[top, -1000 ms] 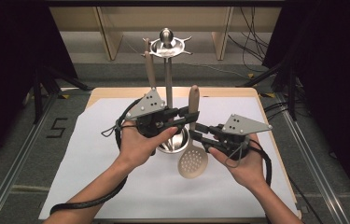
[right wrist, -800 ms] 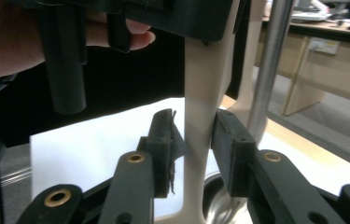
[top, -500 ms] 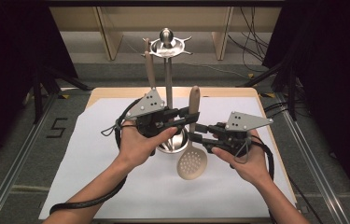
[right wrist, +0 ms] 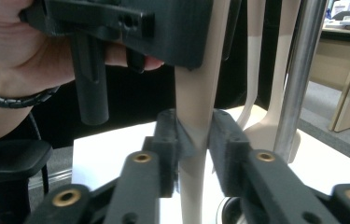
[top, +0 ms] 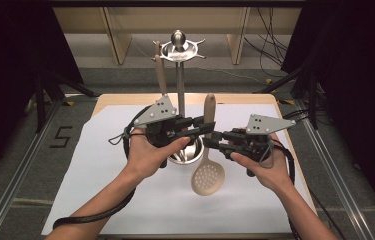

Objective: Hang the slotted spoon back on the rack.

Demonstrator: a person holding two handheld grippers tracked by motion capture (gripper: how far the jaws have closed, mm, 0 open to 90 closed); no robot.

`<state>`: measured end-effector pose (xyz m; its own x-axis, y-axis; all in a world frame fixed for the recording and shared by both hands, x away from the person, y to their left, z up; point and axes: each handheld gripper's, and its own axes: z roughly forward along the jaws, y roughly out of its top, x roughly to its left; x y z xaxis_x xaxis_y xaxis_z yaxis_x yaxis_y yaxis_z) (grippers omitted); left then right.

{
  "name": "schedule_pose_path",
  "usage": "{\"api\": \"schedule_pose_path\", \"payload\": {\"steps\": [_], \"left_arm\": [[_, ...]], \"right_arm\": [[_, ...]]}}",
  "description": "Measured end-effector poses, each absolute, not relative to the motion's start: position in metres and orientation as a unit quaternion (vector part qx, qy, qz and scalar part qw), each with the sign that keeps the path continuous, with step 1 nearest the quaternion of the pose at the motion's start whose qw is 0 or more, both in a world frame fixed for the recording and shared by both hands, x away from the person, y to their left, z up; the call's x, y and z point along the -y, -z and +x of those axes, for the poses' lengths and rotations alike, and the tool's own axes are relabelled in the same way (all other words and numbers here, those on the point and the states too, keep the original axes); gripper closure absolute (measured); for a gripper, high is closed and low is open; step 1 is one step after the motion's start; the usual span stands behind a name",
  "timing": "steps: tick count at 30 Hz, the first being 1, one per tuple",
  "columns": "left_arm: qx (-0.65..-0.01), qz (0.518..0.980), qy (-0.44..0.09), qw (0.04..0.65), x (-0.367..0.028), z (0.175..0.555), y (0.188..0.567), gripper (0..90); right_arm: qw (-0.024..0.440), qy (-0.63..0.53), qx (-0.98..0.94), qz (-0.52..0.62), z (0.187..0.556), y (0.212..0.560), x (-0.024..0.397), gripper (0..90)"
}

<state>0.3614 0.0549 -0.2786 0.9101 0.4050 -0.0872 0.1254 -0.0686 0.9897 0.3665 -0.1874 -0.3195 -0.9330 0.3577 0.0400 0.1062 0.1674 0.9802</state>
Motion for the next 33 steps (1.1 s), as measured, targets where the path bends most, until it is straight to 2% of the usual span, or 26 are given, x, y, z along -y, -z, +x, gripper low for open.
{"api": "schedule_pose_path", "payload": {"steps": [9, 15, 20, 26, 28, 33], "left_arm": [[-0.186, 0.719, -0.119, 0.659, -0.054, 0.360, 0.278, 73.2], [-0.187, 0.717, -0.151, 0.654, -0.050, 0.357, 0.279, 61.5], [-0.190, 0.718, -0.177, 0.646, -0.049, 0.356, 0.281, 58.3], [-0.196, 0.715, -0.180, 0.646, -0.050, 0.356, 0.282, 58.5], [-0.197, 0.713, -0.181, 0.648, -0.049, 0.357, 0.283, 58.7], [-0.200, 0.715, -0.184, 0.644, -0.050, 0.358, 0.284, 59.1]], "right_arm": [[0.124, -0.609, -0.761, 0.184, 0.358, 0.314, 0.181, 76.9], [0.193, -0.569, -0.767, 0.226, 0.352, 0.312, 0.173, 77.0], [0.203, -0.561, -0.763, 0.249, 0.350, 0.313, 0.168, 77.0], [0.220, -0.554, -0.759, 0.262, 0.347, 0.311, 0.164, 77.0], [0.206, -0.552, -0.761, 0.272, 0.346, 0.311, 0.164, 77.0], [0.208, -0.553, -0.760, 0.273, 0.348, 0.312, 0.165, 77.0]]}}
